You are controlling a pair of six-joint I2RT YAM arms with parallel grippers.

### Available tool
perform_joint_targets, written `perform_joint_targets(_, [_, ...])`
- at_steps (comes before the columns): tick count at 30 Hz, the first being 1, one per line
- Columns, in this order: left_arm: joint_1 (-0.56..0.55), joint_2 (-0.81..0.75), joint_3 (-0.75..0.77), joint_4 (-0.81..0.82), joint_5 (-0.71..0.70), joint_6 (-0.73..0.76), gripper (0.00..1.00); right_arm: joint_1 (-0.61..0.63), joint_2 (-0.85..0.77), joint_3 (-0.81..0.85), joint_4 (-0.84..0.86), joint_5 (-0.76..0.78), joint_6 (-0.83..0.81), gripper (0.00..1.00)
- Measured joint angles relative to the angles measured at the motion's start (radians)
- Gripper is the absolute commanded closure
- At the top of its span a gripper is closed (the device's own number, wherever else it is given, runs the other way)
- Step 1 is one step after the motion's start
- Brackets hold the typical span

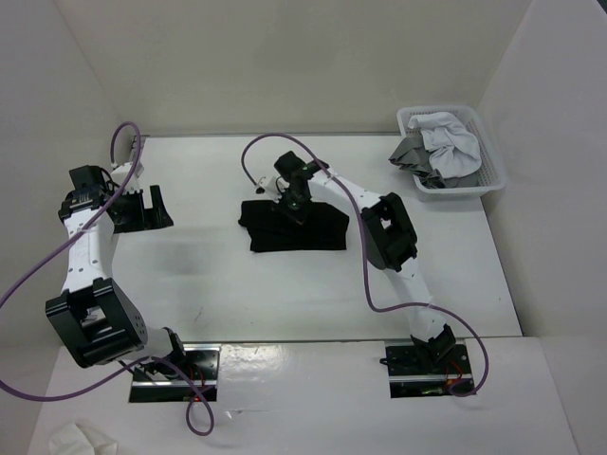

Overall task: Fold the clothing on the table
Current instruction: Fold the skirt

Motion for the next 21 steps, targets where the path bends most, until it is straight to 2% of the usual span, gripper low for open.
perform_joint_targets(9, [0.0,0.0,0.0,0.0,0.0,0.0,0.0,-0.002,-0.011,0.016,-0.024,-0.014,-0.002,1.0])
perform_joint_targets(16, [0.0,0.0,0.0,0.0,0.003,0.001,0.0,0.028,-0.097,0.014,-0.109,-0.066,-0.055,1.0])
perform_joint_targets(21, [0.0,0.0,0.0,0.0,0.005,0.001,0.0,0.104,-0.156,-0.013,-0.195,-0.14,-0.131,0.82])
